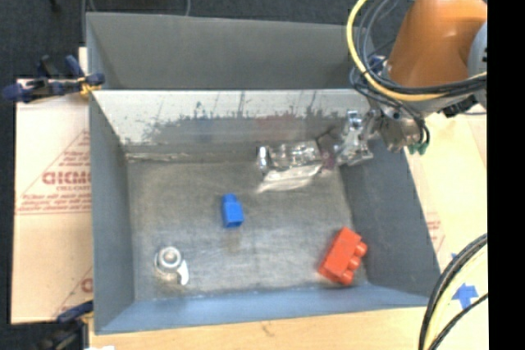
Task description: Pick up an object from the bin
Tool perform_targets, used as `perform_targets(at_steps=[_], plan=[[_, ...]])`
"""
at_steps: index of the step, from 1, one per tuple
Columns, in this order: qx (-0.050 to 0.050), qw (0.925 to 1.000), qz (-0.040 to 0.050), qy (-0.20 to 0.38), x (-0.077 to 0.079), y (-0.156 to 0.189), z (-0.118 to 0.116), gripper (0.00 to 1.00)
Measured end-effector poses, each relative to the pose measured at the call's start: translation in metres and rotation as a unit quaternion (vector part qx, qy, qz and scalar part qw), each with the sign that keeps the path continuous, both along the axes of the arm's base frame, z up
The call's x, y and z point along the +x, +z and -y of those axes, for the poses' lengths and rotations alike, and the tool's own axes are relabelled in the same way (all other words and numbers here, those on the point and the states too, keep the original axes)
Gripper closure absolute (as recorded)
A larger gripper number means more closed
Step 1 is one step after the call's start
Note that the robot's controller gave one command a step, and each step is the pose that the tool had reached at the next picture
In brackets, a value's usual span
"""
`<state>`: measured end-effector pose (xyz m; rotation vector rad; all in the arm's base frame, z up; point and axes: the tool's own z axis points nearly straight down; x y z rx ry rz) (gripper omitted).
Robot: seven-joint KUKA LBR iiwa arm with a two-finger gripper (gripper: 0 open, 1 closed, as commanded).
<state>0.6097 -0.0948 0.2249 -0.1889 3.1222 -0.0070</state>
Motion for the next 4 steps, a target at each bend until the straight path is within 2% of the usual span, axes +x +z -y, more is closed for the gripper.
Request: perform_targets(at_steps=[1,2,3,4], plan=[[0.001,1.0000,-0.0044,0.000,-0.002,-0.005,0.000,0.00],[0.001,0.9895,-0.0084,0.144,-0.024,-0.130,-0.031,0.00],[0.004,0.9961,-0.0037,0.088,0.026,-0.090,-0.149,0.00],[0.001,0.9907,-0.0071,0.136,0.010,-0.143,-0.185,0.00]])
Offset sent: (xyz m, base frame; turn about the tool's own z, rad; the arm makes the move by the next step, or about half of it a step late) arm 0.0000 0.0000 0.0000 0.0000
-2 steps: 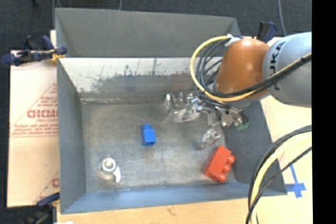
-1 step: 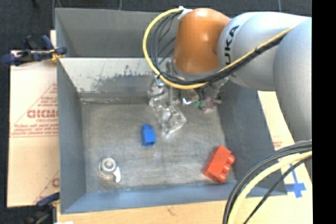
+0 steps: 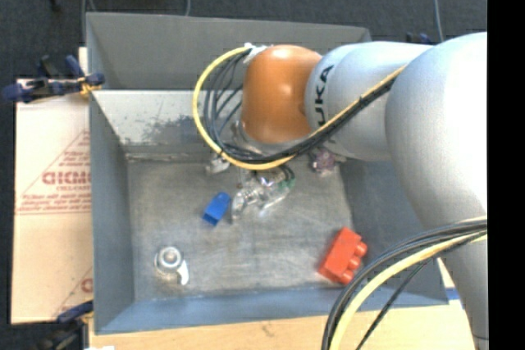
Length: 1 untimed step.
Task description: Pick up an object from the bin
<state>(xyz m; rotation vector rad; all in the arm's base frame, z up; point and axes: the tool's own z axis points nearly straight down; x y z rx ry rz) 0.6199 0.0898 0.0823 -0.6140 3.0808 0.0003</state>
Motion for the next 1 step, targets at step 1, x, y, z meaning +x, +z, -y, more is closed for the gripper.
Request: perform_targets(at_steps=[1], plan=[[0.000,1.0000,0.0017,-0.002,0.0012,0.0020,0.0012,1.00]])
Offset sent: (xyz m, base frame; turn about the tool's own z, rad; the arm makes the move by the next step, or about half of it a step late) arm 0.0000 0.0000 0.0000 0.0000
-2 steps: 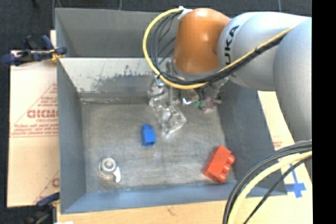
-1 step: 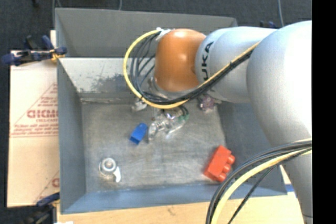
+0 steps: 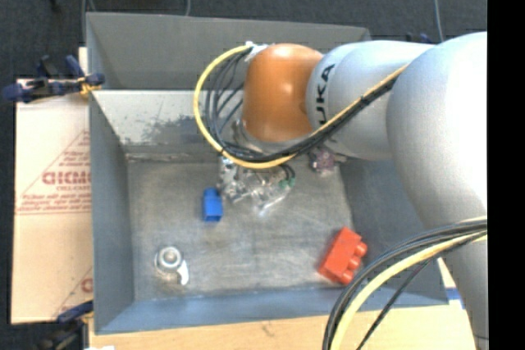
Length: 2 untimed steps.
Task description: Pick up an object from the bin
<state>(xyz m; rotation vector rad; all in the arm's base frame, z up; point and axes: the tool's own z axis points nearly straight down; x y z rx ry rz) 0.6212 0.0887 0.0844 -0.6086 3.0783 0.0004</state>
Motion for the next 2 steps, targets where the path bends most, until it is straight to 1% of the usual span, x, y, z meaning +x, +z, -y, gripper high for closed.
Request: perform_targets(at_steps=[1,2], plan=[[0.000,1.0000,0.0000,0.000,0.000,0.000,0.000,0.00],[0.001,0.9959,-0.0020,-0.090,-0.081,0.007,-0.027,0.00]])
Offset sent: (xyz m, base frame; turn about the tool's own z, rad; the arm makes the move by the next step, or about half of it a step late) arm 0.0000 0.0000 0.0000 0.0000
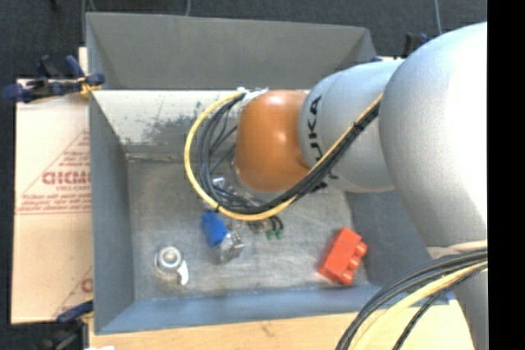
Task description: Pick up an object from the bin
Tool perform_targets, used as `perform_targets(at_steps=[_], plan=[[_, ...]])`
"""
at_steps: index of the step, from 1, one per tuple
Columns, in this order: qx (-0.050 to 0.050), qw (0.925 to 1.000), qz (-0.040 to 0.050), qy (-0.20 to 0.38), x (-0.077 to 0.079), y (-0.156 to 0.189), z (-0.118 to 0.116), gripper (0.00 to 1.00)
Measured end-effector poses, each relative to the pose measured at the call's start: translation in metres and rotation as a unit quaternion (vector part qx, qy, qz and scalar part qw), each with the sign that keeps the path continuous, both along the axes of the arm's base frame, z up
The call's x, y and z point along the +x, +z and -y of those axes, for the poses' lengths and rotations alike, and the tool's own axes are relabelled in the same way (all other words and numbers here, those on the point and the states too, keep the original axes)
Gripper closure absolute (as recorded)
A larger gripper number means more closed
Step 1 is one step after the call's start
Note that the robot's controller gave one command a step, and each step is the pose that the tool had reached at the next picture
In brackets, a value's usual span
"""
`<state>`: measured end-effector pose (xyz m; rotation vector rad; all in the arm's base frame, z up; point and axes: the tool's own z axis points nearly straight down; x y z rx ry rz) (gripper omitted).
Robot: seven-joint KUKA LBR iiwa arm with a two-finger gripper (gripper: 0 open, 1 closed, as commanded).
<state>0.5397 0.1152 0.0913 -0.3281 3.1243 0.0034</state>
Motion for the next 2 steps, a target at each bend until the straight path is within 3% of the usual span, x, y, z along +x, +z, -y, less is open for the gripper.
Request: perform_targets(at_steps=[1,2], plan=[[-0.001,1.0000,0.0012,0.000,0.001,0.000,0.001,1.00],[0.000,1.0000,0.0056,0.006,0.002,0.095,-0.006,1.00]])
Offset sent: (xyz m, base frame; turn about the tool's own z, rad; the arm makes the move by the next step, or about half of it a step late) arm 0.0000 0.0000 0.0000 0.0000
